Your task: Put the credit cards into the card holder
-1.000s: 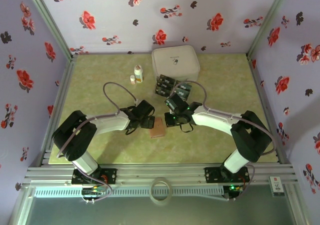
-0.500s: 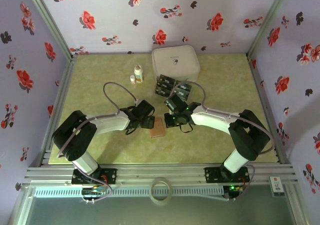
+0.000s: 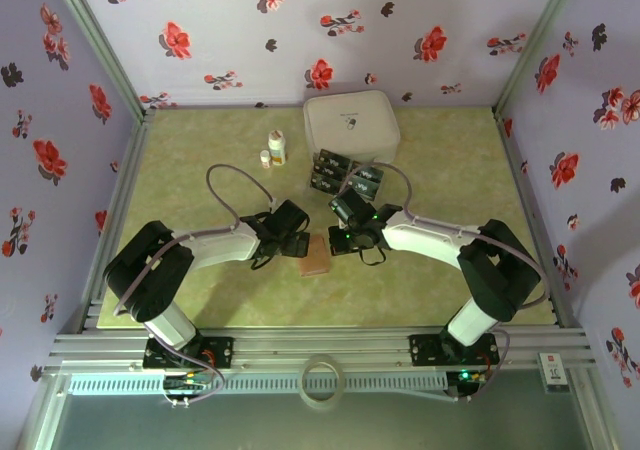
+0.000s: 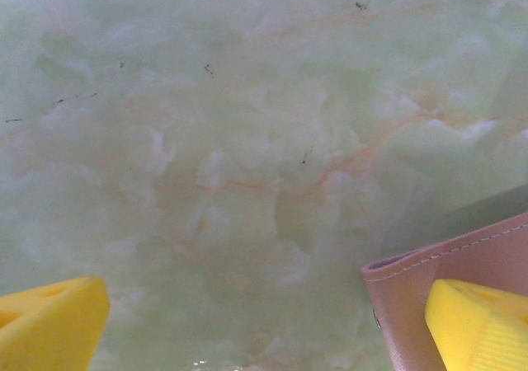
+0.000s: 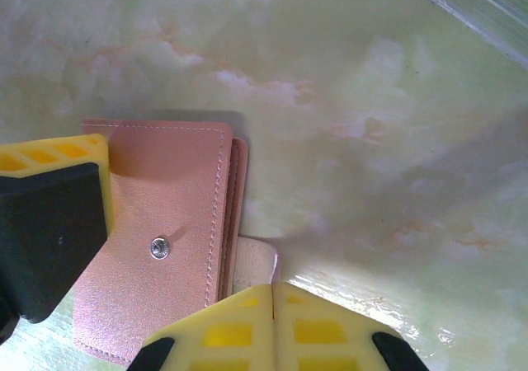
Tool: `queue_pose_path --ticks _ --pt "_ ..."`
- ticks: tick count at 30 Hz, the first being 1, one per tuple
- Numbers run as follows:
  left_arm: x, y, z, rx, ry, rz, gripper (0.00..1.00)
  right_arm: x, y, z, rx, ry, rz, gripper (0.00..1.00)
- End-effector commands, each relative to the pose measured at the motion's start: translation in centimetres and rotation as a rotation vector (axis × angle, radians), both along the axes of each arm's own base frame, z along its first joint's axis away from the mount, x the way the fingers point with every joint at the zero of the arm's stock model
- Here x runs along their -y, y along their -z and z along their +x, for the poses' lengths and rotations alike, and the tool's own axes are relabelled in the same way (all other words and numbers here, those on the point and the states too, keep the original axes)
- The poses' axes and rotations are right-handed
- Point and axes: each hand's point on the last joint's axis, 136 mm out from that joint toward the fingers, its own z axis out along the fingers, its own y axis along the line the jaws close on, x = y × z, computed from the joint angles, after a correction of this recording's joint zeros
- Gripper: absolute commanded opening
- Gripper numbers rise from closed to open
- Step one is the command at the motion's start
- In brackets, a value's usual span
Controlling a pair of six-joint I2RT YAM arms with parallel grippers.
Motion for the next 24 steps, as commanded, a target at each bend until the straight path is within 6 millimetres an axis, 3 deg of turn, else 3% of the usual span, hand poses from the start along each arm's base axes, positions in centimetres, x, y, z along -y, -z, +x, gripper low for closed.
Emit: queue_pose_path --ticks 1,7,13,24 --pt "-1.7 2.1 -1.1 -0.040 0.009 0.100 1.00 -0.3 -1.0 0.0 0.011 0.000 0.038 0.00" --pt "-1.6 2.0 -1.1 -0.038 0.011 0.094 1.00 -2.3 -1.9 0.0 -0.014 -0.004 0.145 0.00" --pt "-1.5 1.9 -1.0 -0.035 0.013 0.090 1.00 -4.7 -0.8 0.3 -0.077 0.009 0.236 0.00" --pt "-1.4 2.0 -1.2 -0.033 0.012 0.083 1.00 -5.6 1.4 0.4 -0.124 0.028 0.250 0.00"
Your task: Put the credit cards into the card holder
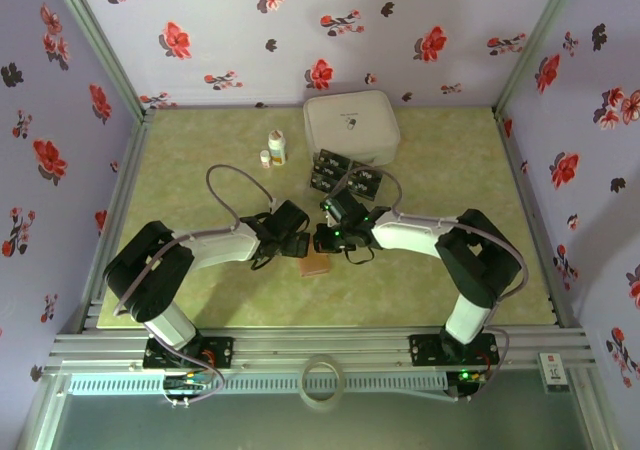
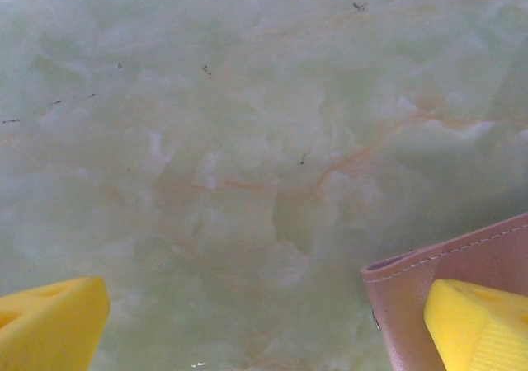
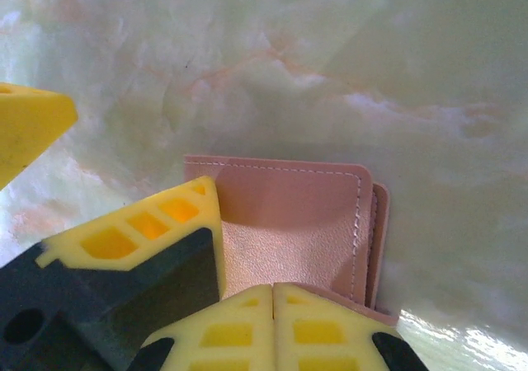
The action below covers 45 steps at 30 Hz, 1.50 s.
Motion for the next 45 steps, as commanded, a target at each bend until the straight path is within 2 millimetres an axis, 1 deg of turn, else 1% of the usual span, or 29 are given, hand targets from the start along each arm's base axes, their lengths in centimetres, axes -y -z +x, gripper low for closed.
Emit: queue_pose_path --ticks 1,11,18,25,36,41,45 --pt "-1.5 2.0 -1.1 -0.037 0.010 0.085 1.00 -0.6 0.4 0.0 -0.019 0.010 0.022 0.00" --pt "-1.5 2.2 -1.1 -0.039 0.012 0.088 1.00 0.3 2.1 -1.3 -0.048 0.006 -0.015 0.00" --pt "-1.5 2.2 -1.1 -0.040 0.011 0.088 1.00 1.5 3.2 -2.3 -0.047 -0.009 -0.082 0.00" --pt "-1.5 2.2 -1.1 -0.042 0.011 0.091 1.00 2.2 3.4 -2.8 -0.036 -0.020 -0.118 0.00" --pt "-1.6 2.4 -1.2 -0.044 0.008 0.091 1.00 2.1 3.3 -3.3 -0.037 -0.039 -0.120 0.00" --pt "-1.5 2.4 -1.2 -0.045 0.006 0.089 1.00 1.4 4.1 -3.8 -0.053 -0.064 -0.137 0.00" --pt "-1.2 2.0 -1.1 -0.050 0.002 0.066 1.00 1.7 5.1 -4.3 -0.065 -0.076 -0.170 0.00"
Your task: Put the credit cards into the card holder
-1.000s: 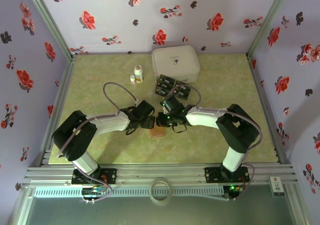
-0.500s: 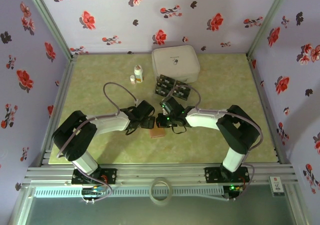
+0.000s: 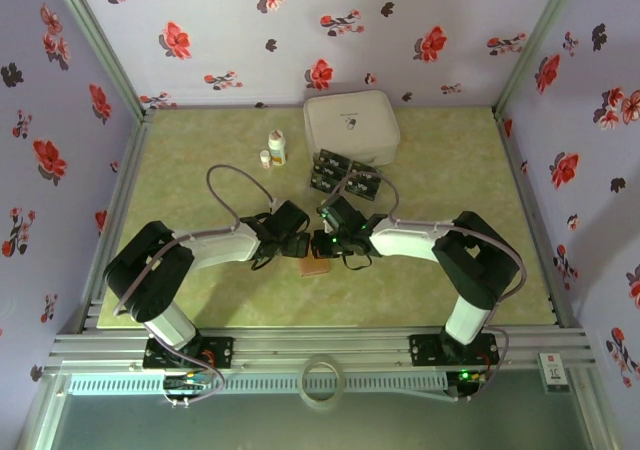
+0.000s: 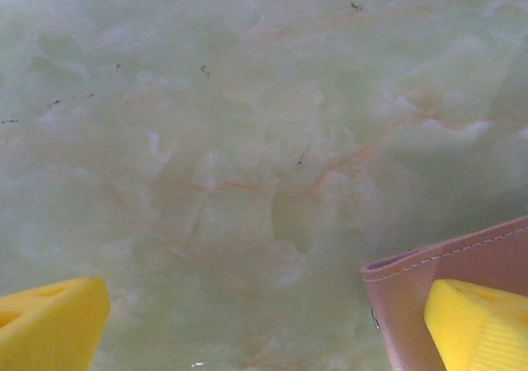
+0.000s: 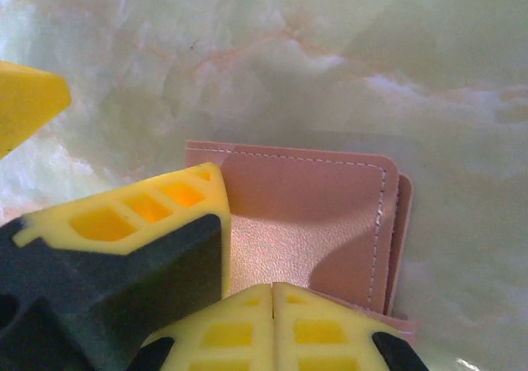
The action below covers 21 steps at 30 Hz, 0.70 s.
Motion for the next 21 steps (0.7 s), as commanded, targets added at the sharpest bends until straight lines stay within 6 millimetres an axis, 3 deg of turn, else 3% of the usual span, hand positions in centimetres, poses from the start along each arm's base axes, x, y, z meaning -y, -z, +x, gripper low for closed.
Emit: queue_pose_path --ticks 1,10,21 --pt "-1.2 1.8 -1.0 -0.052 -0.007 0.054 1.00 2.4 4.3 -3.3 -0.113 -0.043 -0.161 0.00" --pt "-2.0 -0.7 -0.2 -0.049 -0.073 -0.011 1.00 3.5 4.9 -3.6 -0.118 -0.032 -0.199 0.00" --pt "-2.4 -0.2 -0.5 -0.057 -0.083 -0.011 1.00 5.2 7.4 -5.0 -0.137 -0.034 -0.290 0.00"
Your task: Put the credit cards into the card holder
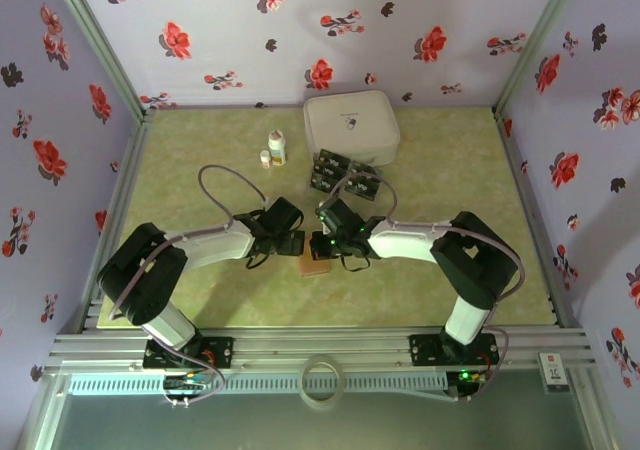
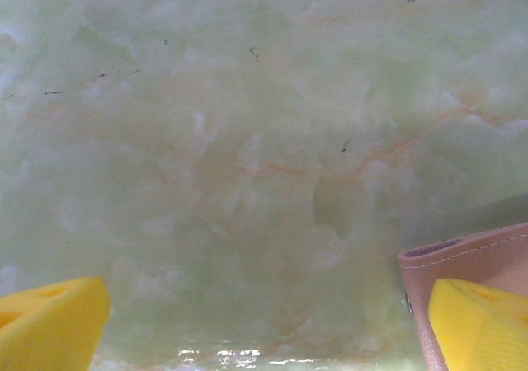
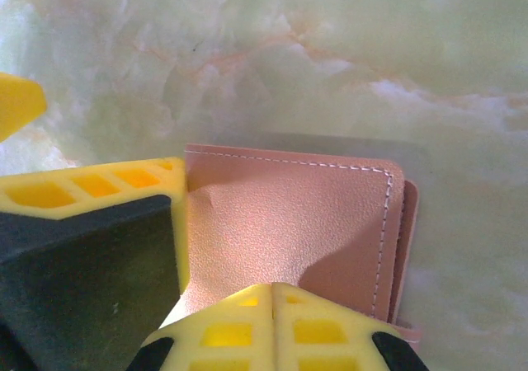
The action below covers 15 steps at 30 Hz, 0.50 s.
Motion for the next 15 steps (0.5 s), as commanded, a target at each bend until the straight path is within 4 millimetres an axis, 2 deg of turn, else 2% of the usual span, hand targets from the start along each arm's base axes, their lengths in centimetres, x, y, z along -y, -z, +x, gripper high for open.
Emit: queue_pose_path --ticks 1,5,9,12,15 --pt "-0.9 0.2 -0.5 -0.016 -0.025 0.010 1.00 5.5 7.2 -5.2 -0.172 -0.030 -0.287 0.00" --pt "-0.9 0.0 -0.4 -0.012 -0.024 0.009 1.00 5.5 7.2 -5.2 -0.166 -0.024 -0.285 0.00" --pt "-1.1 -0.3 -0.2 -0.010 -0.028 0.011 1.00 4.3 5.8 -4.3 -0.137 -0.021 -0.252 0.01" --pt "-2.0 -0.6 0.2 0.000 -0.053 0.006 1.00 3.1 4.5 -3.6 -0.115 -0.025 -0.228 0.08" --pt "-3.2 -1.3 0.8 0.017 -0.086 -0.008 1.00 2.0 3.2 -2.9 -0.092 -0.032 -0.202 0.20"
